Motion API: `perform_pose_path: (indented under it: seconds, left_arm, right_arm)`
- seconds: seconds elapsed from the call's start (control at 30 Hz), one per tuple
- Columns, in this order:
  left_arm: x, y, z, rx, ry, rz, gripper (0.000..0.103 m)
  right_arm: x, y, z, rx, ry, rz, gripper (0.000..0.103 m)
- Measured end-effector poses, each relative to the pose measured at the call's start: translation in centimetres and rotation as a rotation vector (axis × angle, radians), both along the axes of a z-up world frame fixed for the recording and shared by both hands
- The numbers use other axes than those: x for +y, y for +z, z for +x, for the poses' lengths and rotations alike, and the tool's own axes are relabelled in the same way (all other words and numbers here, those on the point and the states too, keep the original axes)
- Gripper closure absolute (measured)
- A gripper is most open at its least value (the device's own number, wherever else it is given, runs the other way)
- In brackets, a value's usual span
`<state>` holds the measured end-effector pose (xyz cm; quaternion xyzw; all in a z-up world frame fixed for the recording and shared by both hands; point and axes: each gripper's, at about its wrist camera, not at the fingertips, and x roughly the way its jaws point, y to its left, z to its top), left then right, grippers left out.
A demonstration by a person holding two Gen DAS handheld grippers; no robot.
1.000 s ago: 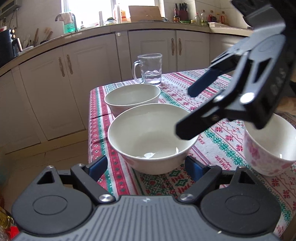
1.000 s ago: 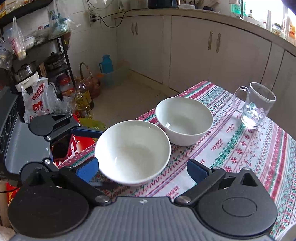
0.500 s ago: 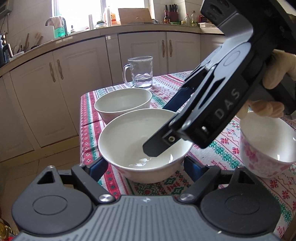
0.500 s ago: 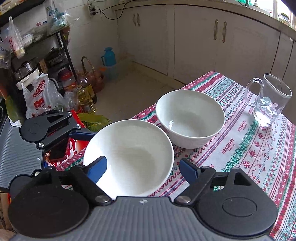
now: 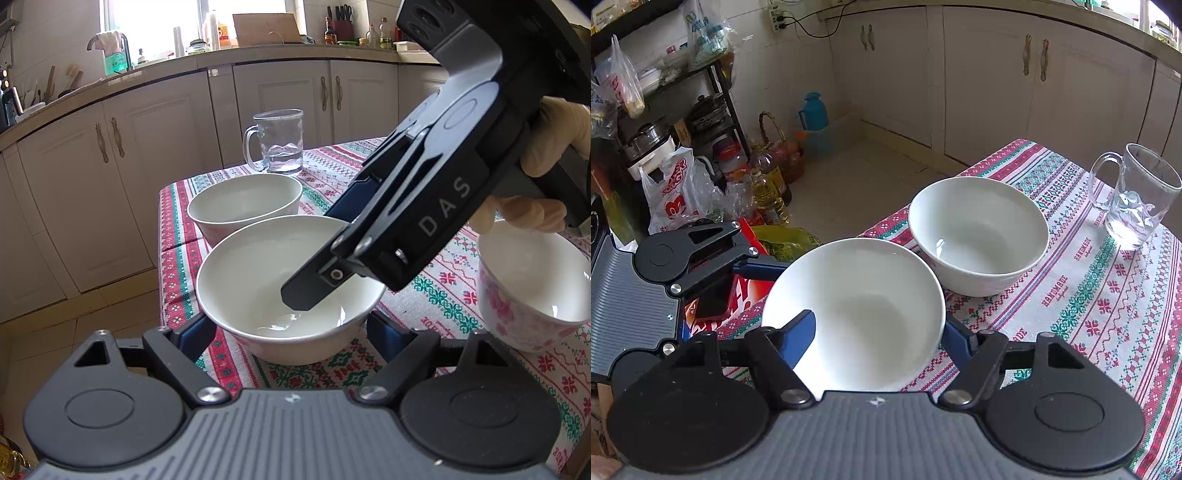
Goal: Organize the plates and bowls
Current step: 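Carry the white bowl with the right tool and lower it onto a plate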
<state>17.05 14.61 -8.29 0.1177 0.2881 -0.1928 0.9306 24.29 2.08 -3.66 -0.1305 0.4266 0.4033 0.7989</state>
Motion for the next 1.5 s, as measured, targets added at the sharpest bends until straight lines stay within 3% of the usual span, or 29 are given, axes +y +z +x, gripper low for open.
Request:
perform_pose_path:
  seconds: [0.67, 1.13, 1.5]
  left_arm:
    - [-1.6, 3.1, -3.2, -0.025, -0.038, 0.031, 0.015]
    - [-4.6, 6.5, -7.1, -0.053, -0.103, 0.051, 0.015]
    - [-7.8, 6.8, -8.7, -0.047, -0.161, 0.037, 0.015]
  right_arm:
    - [-2.5, 3.1, -3.1, -0.007, -0.01, 0.046, 0.025]
    - [-6.6, 7.0, -7.8, -0.043, -0.016, 0.069, 0.025]
    - [-10.5, 7.9, -10.7, -0.063, -0.053, 0.06, 0.025]
